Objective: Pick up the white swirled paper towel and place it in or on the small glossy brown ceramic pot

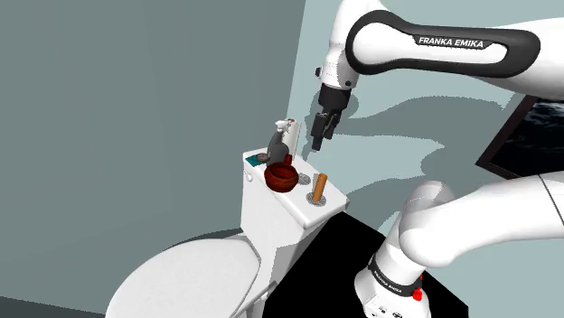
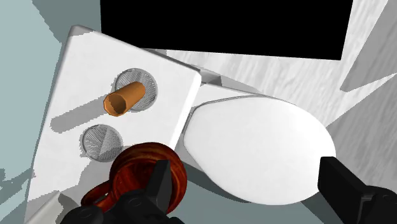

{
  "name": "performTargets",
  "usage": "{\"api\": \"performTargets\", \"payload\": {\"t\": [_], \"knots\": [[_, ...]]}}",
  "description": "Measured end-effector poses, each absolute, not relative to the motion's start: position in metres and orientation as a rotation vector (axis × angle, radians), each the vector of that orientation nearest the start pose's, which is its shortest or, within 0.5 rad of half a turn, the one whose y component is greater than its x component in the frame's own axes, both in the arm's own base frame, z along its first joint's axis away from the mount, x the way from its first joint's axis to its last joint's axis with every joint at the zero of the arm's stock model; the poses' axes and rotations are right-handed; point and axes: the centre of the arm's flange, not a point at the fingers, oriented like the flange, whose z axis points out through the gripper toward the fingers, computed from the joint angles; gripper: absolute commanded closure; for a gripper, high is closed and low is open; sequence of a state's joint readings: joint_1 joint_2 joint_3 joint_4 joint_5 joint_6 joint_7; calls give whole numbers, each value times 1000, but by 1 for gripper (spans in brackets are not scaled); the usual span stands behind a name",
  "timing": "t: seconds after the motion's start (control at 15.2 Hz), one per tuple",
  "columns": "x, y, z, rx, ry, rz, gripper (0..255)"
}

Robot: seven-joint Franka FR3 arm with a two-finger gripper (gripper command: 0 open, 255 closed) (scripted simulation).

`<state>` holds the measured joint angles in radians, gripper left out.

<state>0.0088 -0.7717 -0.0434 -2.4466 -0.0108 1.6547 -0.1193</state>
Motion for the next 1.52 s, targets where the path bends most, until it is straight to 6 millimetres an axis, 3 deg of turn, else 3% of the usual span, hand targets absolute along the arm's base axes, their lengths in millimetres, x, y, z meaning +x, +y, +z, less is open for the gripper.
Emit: {"api": "performTargets", "payload": {"t": [0.13,0.46,1.52], "knots": [[319,-19,548,-3118,-150,30,0],[358,-56,532,-3124,-117,28,0],[496,-205,477,-3150,0,18,0]]}}
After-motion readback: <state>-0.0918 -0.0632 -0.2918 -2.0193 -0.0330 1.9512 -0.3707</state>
